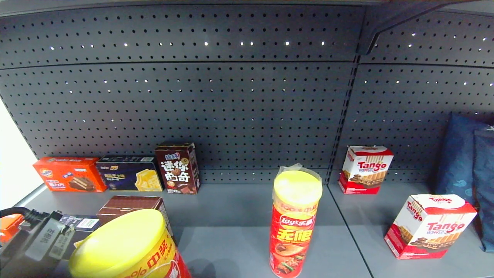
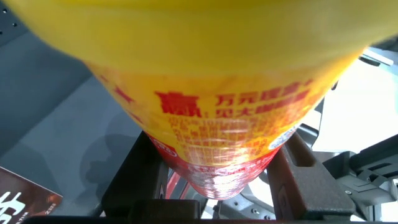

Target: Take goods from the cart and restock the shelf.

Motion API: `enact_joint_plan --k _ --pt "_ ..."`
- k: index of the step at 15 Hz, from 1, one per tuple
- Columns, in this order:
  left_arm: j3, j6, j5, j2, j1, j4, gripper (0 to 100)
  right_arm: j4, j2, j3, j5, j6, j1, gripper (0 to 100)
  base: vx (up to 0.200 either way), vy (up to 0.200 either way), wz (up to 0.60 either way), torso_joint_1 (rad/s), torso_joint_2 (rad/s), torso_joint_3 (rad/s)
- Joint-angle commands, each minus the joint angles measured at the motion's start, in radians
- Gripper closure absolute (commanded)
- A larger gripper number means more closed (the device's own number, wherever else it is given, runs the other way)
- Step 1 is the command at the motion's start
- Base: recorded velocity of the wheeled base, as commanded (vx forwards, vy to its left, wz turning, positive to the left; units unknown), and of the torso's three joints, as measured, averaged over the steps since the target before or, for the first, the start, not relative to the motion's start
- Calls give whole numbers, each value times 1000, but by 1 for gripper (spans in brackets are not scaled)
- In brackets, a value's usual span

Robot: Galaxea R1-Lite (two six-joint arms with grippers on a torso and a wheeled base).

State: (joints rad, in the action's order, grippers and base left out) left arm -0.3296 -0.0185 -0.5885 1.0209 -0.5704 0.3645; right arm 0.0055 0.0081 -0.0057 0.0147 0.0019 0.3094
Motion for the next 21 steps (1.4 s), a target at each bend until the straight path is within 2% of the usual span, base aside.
enact_joint_plan --k 1,17,19,21 --pt "-8 0 1 1 1 1 100 1 -8 4 -1 0 1 0 0 0 0 0 0 0" --pt "21 -1 3 -31 1 1 100 5 -8 3 1 3 1 0 0 0 0 0 0 0" --pt "15 -1 1 -30 1 -1 100 8 104 3 1 1 -49 0 0 0 0 0 0 0" --pt "17 -1 3 -30 3 -1 100 4 164 4 1 1 -214 0 0 0 0 0 0 0"
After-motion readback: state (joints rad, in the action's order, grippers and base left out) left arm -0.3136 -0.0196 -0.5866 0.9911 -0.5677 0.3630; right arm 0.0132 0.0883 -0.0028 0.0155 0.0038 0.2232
